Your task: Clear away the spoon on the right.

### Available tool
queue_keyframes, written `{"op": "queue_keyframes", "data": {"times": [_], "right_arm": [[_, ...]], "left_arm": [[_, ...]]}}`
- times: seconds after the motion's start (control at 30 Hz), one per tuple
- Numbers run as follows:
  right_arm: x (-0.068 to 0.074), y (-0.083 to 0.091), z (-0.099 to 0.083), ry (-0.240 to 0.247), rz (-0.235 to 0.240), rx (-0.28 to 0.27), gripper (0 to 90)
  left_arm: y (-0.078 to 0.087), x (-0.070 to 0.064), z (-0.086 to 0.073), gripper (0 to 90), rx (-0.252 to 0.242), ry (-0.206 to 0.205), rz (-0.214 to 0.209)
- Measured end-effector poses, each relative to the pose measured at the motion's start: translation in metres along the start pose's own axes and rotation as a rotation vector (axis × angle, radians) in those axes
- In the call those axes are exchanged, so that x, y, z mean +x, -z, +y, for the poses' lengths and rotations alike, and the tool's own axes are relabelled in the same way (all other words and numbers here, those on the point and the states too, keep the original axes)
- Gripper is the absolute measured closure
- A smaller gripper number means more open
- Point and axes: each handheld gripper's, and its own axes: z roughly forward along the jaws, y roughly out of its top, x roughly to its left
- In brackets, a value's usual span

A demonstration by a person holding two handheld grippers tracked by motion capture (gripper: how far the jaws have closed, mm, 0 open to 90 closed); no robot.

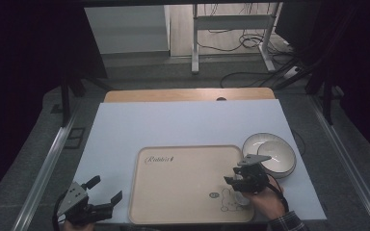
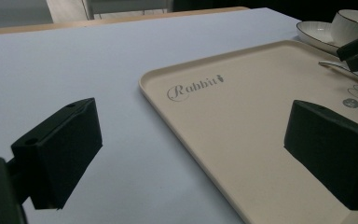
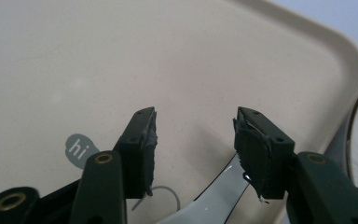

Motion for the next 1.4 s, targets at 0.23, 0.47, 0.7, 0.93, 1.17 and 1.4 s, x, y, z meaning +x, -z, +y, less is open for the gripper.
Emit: {"op": "queue_keyframes", "data": {"times": [0.23, 0.47, 0.7, 0.93, 1.17, 1.4], "right_arm": [[0.000, 0.007, 0.003, 0.004, -0.014, -0.032, 41.0], [0.000, 0.011, 0.005, 0.005, -0.021, -0.060, 33.4], [0.002, 0.012, 0.007, 0.012, -0.034, -0.081, 23.8], [0.004, 0.017, 0.010, 0.024, -0.048, -0.127, 14.8], [0.004, 0.021, 0.012, 0.034, -0.064, -0.163, 8.0], [0.005, 0.027, 0.011, 0.044, -0.072, -0.203, 4.7]], "left_arm": [[0.000, 0.000, 0.000, 4.0, 0.002, -0.002, 0.000], [0.000, 0.000, 0.000, 4.0, 0.001, -0.002, -0.001], [0.000, 0.000, 0.000, 4.0, 0.000, 0.001, -0.001], [0.000, 0.000, 0.000, 4.1, 0.001, 0.002, -0.003], [0.000, 0.000, 0.000, 4.1, 0.000, 0.004, -0.004], [0.000, 0.001, 0.000, 4.1, 0.000, 0.005, -0.006]]}}
